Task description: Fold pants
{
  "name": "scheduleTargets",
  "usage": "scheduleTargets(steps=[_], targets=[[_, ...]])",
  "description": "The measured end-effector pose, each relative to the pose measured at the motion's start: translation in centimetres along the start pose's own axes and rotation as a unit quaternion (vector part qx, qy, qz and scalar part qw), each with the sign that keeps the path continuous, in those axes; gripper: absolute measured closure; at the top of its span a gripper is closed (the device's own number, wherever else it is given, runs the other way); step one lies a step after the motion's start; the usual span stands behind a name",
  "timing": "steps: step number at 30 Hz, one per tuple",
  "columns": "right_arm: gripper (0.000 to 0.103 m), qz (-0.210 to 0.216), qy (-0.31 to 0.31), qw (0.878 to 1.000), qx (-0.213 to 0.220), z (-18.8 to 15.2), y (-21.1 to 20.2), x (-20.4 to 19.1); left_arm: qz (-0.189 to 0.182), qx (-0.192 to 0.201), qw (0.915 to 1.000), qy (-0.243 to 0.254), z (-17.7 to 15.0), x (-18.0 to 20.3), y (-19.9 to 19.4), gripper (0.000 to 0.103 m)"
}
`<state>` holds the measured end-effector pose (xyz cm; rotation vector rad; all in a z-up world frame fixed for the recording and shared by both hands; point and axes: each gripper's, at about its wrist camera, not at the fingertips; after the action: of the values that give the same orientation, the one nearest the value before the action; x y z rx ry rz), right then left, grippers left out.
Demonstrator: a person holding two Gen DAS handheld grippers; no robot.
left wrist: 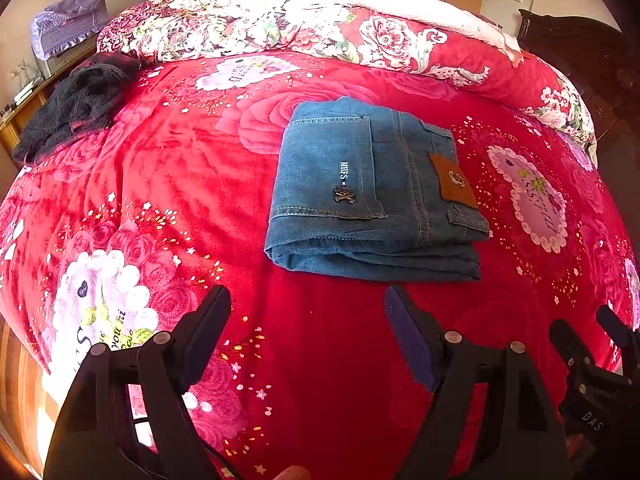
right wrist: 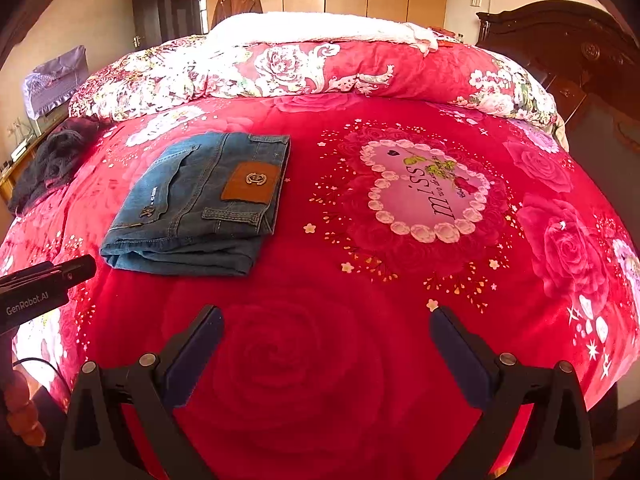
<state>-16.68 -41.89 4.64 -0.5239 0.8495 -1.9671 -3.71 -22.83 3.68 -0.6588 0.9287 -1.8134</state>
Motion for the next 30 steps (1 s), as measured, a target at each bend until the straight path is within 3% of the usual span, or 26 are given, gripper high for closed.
scheduleTargets(steps=[13,30], targets=[[0.0,-0.007,0.008,1.0,0.004,0.2,-0.3,0.6,-0.013,0.028,0.9992,0.025,0.2,1.2,-1.6,0.023],[0.0,-0.009,0.007,1.0,-0.003,0.3,0.1,0.5,-0.02,0.022,0.9994,0.014,0.1,0.9,-1.6,0.023]])
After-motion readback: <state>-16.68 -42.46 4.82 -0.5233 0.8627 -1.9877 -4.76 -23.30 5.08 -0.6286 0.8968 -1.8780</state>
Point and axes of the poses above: each gripper's, at about its wrist camera, not at the fingertips, and y roughly the way its jaws point, x to its right, z to its top
